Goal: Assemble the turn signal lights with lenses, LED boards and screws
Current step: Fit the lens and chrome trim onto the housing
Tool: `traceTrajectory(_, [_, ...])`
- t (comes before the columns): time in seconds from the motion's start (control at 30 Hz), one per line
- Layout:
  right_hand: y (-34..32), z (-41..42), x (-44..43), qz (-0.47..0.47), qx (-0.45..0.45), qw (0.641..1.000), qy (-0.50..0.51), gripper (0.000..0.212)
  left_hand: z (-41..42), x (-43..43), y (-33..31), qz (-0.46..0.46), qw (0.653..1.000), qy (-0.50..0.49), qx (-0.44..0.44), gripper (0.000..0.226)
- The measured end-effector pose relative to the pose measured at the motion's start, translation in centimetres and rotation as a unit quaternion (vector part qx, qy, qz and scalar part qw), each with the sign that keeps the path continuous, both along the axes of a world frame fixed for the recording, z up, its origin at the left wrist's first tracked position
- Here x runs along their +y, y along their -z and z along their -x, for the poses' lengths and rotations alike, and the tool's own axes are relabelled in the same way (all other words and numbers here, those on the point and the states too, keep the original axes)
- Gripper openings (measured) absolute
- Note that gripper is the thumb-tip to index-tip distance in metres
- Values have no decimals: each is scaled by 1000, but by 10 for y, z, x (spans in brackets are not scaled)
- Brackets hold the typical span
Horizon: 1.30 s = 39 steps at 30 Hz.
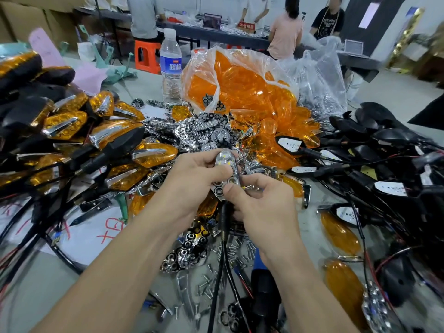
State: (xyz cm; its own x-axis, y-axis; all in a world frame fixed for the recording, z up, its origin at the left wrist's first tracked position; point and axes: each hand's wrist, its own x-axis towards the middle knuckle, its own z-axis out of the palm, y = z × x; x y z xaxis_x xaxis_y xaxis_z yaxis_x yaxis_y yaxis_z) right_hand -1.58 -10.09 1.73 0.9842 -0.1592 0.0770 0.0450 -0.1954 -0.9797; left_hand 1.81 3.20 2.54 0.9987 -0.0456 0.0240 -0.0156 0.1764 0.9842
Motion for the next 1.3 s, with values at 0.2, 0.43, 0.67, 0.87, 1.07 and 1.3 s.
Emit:
traceTrajectory(0.2, [3, -4, -11, 265, -84, 957, 82, 29, -11, 22, -2, 23, 987, -146, 66, 31])
traceTrajectory(0.43, [12, -10, 9, 542, -71, 814, -195, 75, -17, 35, -5, 30, 977, -189, 91, 29])
traceTrajectory(0.67, [4, -4, 0, 237, -123, 964, -19, 18, -14, 31, -4, 34, 982, -163, 86, 30])
traceTrajectory(0.87, [-15, -6, -13, -363, -2, 930, -48, 14, -4, 17, -9, 11, 995, -83, 61, 25])
traceTrajectory(1.07, [-2, -10, -13, -229, -27, 973, 3, 18, -3, 12, -11, 104, 992, -43, 54, 21])
traceTrajectory(1.3, [0, 6, 0, 154, -202, 967, -21, 32, -1, 5, -9, 109, 990, -64, 61, 21])
